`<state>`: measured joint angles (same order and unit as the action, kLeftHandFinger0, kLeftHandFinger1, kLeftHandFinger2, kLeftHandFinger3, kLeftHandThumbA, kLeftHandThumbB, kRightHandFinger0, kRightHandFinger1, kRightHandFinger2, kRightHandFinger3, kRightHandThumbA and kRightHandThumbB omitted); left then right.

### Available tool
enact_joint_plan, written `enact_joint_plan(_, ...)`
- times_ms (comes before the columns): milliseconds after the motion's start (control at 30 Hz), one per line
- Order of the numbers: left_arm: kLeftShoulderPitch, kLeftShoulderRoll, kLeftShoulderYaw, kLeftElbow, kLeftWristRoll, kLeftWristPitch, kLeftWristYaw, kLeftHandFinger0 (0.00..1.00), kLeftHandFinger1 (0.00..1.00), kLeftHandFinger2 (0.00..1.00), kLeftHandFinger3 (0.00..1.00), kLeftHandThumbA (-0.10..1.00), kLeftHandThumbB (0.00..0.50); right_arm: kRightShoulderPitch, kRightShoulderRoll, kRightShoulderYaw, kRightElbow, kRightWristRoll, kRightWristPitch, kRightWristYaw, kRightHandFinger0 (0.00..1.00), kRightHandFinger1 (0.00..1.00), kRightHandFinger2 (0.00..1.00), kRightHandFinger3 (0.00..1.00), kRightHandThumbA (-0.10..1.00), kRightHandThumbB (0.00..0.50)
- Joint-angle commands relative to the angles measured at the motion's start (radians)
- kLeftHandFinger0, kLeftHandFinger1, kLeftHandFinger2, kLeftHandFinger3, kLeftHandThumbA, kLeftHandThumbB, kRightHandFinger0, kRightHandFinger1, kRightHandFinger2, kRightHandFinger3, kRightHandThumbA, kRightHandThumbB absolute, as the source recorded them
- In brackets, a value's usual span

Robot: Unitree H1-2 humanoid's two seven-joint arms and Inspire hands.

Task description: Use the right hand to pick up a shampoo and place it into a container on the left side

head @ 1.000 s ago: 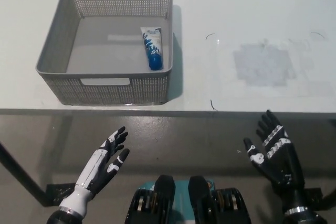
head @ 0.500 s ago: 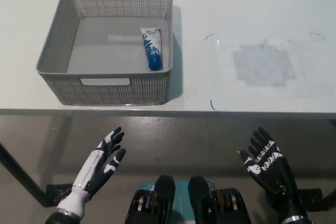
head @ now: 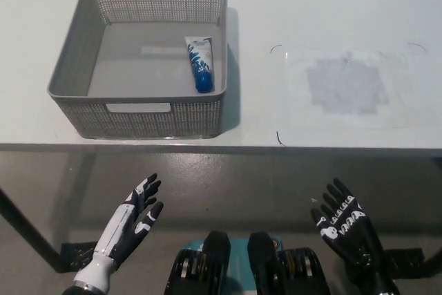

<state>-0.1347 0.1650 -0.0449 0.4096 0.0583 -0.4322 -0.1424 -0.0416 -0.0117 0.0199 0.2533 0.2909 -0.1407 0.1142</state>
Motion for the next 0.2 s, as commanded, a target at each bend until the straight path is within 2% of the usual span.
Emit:
enact_joint_plan(0, -0.003, -0.003, 0.006, -0.018, -0.008, -0.038, 0.024, 1.0, 1.0, 1.0, 1.0, 0.82, 0.0, -0.025, 0.003, 0.005, -0.002, -0.016, -0.021, 0.033, 1.0, 1.0, 1.0, 1.0, 0.68, 0.162)
enact_joint_plan(167, -0.007, -0.005, 0.007, -0.012, -0.02, -0.038, 0.017, 1.0, 1.0, 1.0, 1.0, 0.81, 0.004, -0.03, 0.006, 0.003, 0.004, -0.025, -0.029, 0.025, 1.0, 1.0, 1.0, 1.0, 0.69, 0.165)
